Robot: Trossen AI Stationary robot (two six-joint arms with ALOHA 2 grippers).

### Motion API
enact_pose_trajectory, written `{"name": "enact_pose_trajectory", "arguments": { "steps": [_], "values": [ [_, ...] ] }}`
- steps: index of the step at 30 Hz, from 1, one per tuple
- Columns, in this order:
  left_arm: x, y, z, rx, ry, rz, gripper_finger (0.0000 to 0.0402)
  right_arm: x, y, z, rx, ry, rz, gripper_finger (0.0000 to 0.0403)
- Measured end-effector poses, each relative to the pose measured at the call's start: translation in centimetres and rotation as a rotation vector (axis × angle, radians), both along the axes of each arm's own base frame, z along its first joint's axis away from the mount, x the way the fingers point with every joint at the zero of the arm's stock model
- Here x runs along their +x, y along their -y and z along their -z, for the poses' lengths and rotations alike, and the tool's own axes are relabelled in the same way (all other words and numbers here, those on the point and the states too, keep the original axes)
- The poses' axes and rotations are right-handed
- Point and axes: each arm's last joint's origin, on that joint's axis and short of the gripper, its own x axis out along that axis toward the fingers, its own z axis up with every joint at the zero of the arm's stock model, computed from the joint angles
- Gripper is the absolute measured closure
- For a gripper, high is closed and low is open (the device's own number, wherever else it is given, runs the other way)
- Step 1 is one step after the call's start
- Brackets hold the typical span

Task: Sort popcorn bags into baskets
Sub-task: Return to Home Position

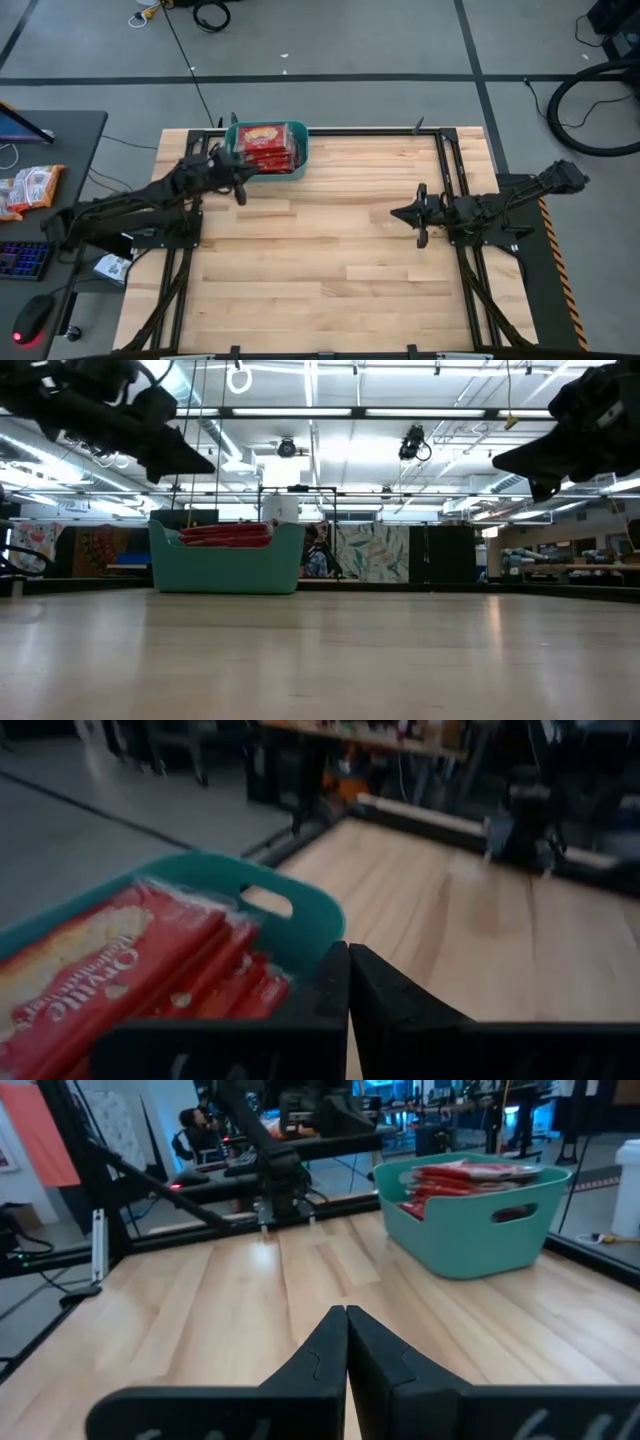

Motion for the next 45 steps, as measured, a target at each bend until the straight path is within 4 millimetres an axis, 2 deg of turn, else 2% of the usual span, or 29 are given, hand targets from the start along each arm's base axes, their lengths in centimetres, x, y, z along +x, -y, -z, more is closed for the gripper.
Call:
{"name": "enact_pose_trajectory", "arguments": {
  "steps": [6, 11, 16, 24, 28, 33, 36, 39, 45],
  "values": [
    [-1.2, 1.3, 1.1, 0.047, 0.092, -0.068, 0.0395, -0.3, 0.4, -0.3, -0.026, 0.026, 0.008, 0.0392],
    [-2.0, 2.3, 2.4, 0.088, 0.094, -0.105, 0.0396, -0.8, 1.3, -0.3, -0.026, 0.020, 0.106, 0.0392],
    [-2.5, 3.1, 3.1, 0.102, 0.128, -0.072, 0.0397, -1.3, 2.1, -0.3, 0.007, 0.039, 0.200, 0.0392],
    [-3.4, 3.8, 4.8, 0.167, 0.196, -0.082, 0.0398, -2.0, 2.5, -1.2, -0.007, 0.135, 0.236, 0.0392],
    [-3.6, 4.2, 4.5, 0.183, 0.229, -0.032, 0.0398, -2.1, 2.6, -1.3, 0.004, 0.147, 0.250, 0.0389],
    [-3.8, 4.8, 3.9, 0.219, 0.297, 0.112, 0.0398, -2.1, 2.5, -1.3, 0.006, 0.147, 0.232, 0.0387],
    [-3.8, 4.9, 3.8, 0.221, 0.304, 0.125, 0.0392, -2.1, 2.5, -1.3, 0.006, 0.148, 0.226, 0.0387],
    [-3.7, 4.9, 4.0, 0.197, 0.288, 0.129, 0.0383, -2.1, 2.5, -1.3, 0.006, 0.147, 0.226, 0.0387],
    [-3.7, 4.9, 4.2, -0.017, 0.367, 0.117, 0.0377, -2.1, 2.5, -1.3, 0.006, 0.148, 0.226, 0.0387]
  ]
}}
